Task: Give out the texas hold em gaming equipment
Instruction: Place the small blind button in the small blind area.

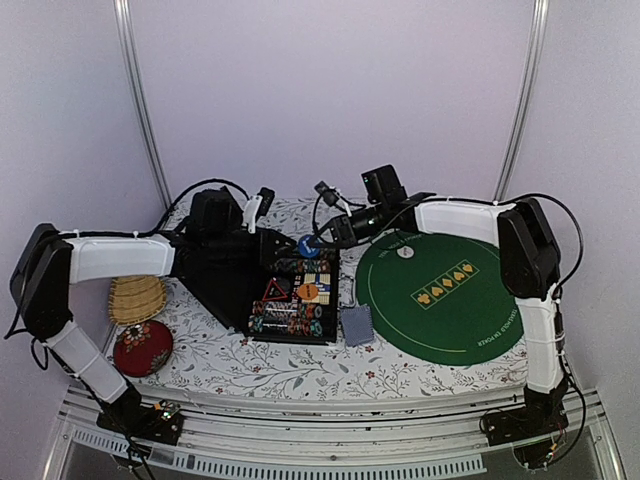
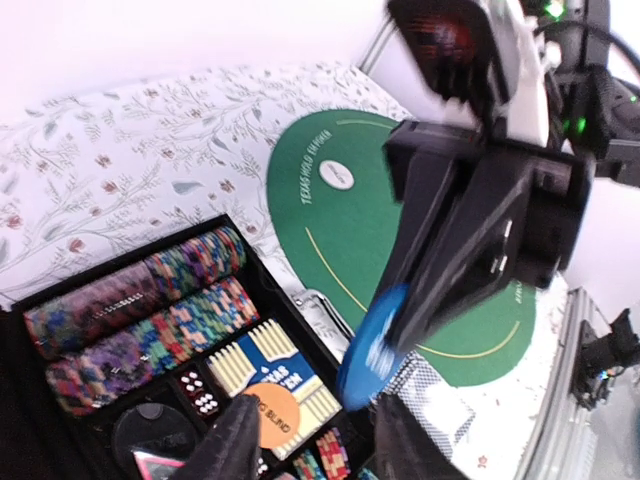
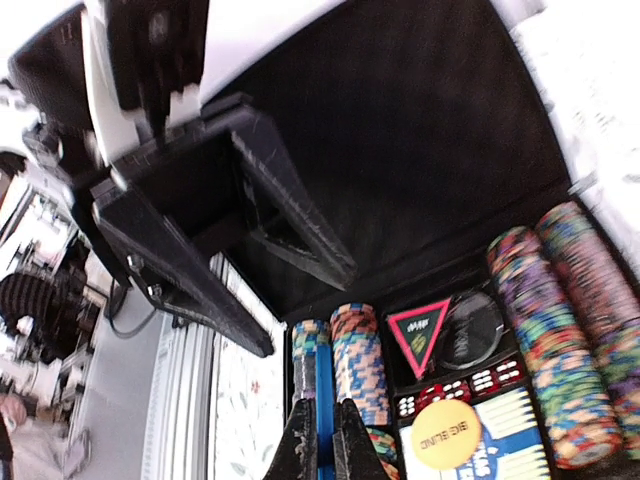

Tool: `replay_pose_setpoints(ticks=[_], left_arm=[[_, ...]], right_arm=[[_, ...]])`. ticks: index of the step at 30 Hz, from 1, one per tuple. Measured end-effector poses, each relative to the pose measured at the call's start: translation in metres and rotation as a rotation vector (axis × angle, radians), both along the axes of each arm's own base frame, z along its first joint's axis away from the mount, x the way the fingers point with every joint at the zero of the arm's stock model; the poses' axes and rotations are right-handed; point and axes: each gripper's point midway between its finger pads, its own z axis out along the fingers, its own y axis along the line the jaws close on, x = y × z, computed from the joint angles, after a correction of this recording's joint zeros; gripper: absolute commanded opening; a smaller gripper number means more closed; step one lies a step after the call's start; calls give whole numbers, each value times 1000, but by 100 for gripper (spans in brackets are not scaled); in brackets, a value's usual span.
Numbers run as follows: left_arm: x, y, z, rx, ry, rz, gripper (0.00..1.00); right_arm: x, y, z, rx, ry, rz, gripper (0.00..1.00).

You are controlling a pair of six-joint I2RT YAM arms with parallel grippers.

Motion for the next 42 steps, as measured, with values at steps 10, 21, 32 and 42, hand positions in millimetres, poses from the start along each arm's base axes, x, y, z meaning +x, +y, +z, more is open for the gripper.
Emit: replay_pose_setpoints(ticks=[10, 21, 32, 42], left_arm=[[1, 19, 13, 39, -31, 87, 57], [-2, 25, -9, 87, 20, 106, 58], [-4, 26, -22, 116, 51, 102, 58], [1, 22, -22, 142, 43, 83, 58]], right_arm=[[74, -137, 54, 21, 45, -448, 2], [92, -465, -63, -52, 445, -1320, 2], [13, -511, -98, -157, 559, -1534, 2], [-39, -520, -131, -157, 696, -1595, 2]])
